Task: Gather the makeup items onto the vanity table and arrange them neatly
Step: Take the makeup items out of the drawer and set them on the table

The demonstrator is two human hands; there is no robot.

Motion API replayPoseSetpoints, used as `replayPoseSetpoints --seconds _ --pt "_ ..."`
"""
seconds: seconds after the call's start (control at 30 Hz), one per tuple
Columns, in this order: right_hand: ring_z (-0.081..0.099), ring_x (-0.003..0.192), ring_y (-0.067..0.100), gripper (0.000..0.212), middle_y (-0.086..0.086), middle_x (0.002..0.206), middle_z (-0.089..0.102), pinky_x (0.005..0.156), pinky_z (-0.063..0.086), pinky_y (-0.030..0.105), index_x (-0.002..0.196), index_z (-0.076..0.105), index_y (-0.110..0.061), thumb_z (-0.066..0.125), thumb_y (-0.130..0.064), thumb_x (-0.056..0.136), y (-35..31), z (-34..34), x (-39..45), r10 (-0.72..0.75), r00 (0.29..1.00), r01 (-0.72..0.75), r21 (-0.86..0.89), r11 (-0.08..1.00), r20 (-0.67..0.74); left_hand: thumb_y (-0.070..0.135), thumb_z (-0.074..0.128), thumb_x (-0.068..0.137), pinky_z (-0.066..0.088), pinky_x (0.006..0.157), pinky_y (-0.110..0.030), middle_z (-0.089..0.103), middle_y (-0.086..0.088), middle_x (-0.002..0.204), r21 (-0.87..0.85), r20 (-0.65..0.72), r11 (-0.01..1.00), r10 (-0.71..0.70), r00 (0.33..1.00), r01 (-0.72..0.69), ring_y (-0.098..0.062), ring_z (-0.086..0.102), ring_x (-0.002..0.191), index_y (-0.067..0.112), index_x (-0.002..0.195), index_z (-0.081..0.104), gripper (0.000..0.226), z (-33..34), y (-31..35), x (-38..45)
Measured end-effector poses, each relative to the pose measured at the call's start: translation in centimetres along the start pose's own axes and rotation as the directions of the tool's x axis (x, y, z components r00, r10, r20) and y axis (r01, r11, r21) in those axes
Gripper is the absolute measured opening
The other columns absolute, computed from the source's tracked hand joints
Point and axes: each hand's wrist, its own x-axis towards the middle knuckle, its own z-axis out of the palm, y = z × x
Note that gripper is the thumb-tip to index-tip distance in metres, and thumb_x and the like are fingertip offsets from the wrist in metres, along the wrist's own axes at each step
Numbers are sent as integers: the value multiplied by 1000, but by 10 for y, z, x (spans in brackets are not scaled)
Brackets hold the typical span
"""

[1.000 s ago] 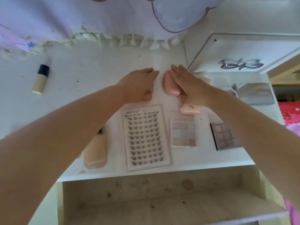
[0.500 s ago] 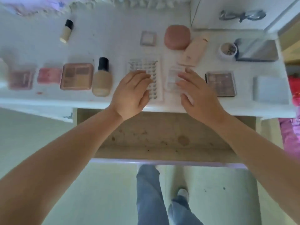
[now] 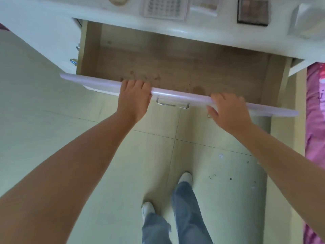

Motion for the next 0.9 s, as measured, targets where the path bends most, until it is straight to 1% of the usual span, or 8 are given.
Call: replayPoseSetpoints --seconds 0.1,0.2,0.3,0.43,0.53,0.63,0.77,0.9 --pt "58 68 39 20 27 73 60 65 42 43 84 58 7 61 -13 81 -5 8 0 30 995 -35 -52 998 -91 18 38 94 24 91 -35 54 -16 113 50 -41 999 24 999 -22 -32 44 107 4 113 48 26 7 -5 0" --pt "57 61 38 20 27 66 58 59 43 42 76 56 8 62 -11 79 -3 14 -1 -43 985 22 -122 992 -170 14 40 93 26 91 -37 54 -17 114 81 -52 994 80 995 -76 -34 44 108 5 117 47 27 7 -9 3" --pt "57 59 36 27 25 65 58 57 44 39 75 56 7 51 -18 83 0 14 -1 -118 976 79 -209 975 -182 8 39 92 29 83 -38 55 -18 109 112 -54 987 119 991 -113 -33 46 104 4 116 49 26 4 -11 4" --pt "55 48 29 23 18 56 56 56 45 33 66 56 2 57 -17 78 0 8 0 -209 953 141 -291 946 -218 5 44 90 32 78 -38 53 -20 108 149 -33 983 115 993 -109 -34 45 105 2 116 48 27 -2 -13 6" --pt "54 46 24 31 9 53 55 58 46 28 61 56 -6 47 -27 81 9 1 4 -326 916 202 -434 878 -233 2 66 73 40 61 -32 61 -18 85 274 -78 932 267 961 -237 -32 57 83 0 92 60 20 -15 -16 6" --pt "53 48 23 33 5 54 56 60 47 25 62 57 -9 47 -31 84 18 -18 19 -411 877 241 -510 826 -251 16 78 60 40 47 -21 60 -5 61 458 -72 831 389 918 -317 -23 58 57 10 69 63 19 -37 -22 13" --pt "57 58 23 25 4 67 61 69 35 30 73 62 -11 53 -34 79 21 -38 36 -433 875 257 -552 793 -215 26 84 37 35 42 -19 53 7 50 584 47 725 419 907 -365 -11 51 46 21 58 61 32 -67 -18 29" --pt "66 73 24 36 7 88 69 75 28 32 86 69 -11 76 -38 62 25 -40 51 -367 909 224 -509 831 -198 17 84 33 33 41 -20 52 5 49 562 87 736 402 911 -378 -12 50 45 18 55 60 33 -71 -15 45"
